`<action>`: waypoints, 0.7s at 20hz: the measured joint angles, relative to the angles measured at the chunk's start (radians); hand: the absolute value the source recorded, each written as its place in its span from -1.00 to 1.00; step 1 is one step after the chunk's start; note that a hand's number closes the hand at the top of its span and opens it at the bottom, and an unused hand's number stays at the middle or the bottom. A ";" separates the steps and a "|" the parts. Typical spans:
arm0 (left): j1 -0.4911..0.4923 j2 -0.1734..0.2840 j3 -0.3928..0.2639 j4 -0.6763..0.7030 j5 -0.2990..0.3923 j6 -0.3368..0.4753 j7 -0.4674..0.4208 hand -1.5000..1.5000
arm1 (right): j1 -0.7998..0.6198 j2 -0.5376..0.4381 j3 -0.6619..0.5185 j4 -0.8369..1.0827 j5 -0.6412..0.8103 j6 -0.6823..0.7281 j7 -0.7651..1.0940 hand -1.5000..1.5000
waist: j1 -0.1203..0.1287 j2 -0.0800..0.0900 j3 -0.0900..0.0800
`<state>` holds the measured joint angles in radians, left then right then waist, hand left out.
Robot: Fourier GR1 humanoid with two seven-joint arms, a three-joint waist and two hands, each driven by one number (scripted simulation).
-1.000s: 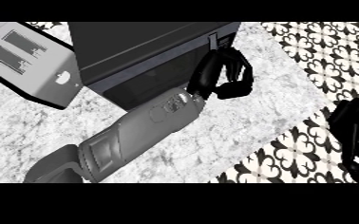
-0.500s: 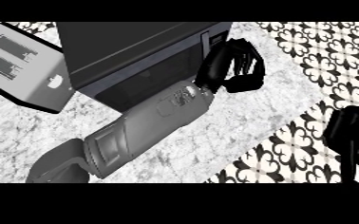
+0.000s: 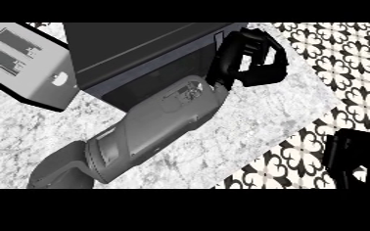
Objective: Pick up the milk, place it into the microwave and close the microwave
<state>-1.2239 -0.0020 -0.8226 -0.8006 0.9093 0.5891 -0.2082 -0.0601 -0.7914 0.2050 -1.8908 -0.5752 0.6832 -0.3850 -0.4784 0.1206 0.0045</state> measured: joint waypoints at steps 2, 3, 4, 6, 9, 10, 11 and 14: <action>0.014 0.000 0.036 -0.031 0.065 -0.025 -0.005 1.00 | 0.017 0.002 0.019 -0.015 -0.004 0.002 0.009 1.00 | 0.013 0.003 -0.002; 0.022 0.000 0.051 -0.043 0.094 -0.038 -0.008 1.00 | 0.027 0.004 0.027 -0.022 -0.006 0.003 0.012 1.00 | 0.020 0.003 -0.002; 0.028 0.000 0.062 -0.052 0.121 -0.051 -0.012 1.00 | 0.035 0.008 0.034 -0.031 -0.008 0.001 0.014 1.00 | 0.026 0.002 -0.001; 0.041 0.000 0.083 -0.064 0.170 -0.078 -0.023 1.00 | 0.053 0.017 0.047 -0.049 -0.009 -0.003 0.016 1.00 | 0.037 -0.002 -0.001; 0.069 0.001 0.115 -0.069 0.226 -0.115 -0.047 1.00 | 0.084 0.029 0.067 -0.075 -0.007 -0.011 0.016 1.00 | 0.056 -0.010 -0.002; 0.077 0.000 0.122 -0.068 0.240 -0.130 -0.057 1.00 | 0.094 0.033 0.072 -0.085 -0.005 -0.014 0.016 1.00 | 0.062 -0.013 -0.002; 0.084 0.000 0.125 -0.068 0.256 -0.149 -0.063 1.00 | 0.103 0.038 0.076 -0.095 -0.004 -0.018 0.015 1.00 | 0.066 -0.015 -0.002; 0.096 0.000 0.124 -0.063 0.289 -0.202 -0.083 1.00 | 0.135 0.053 0.093 -0.124 0.005 -0.033 0.013 1.00 | 0.078 -0.022 -0.001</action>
<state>-1.1275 -0.0019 -0.6985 -0.8632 1.1983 0.3868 -0.2913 0.0751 -0.7381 0.2985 -2.0146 -0.5704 0.6504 -0.3723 -0.4000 0.0986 0.0037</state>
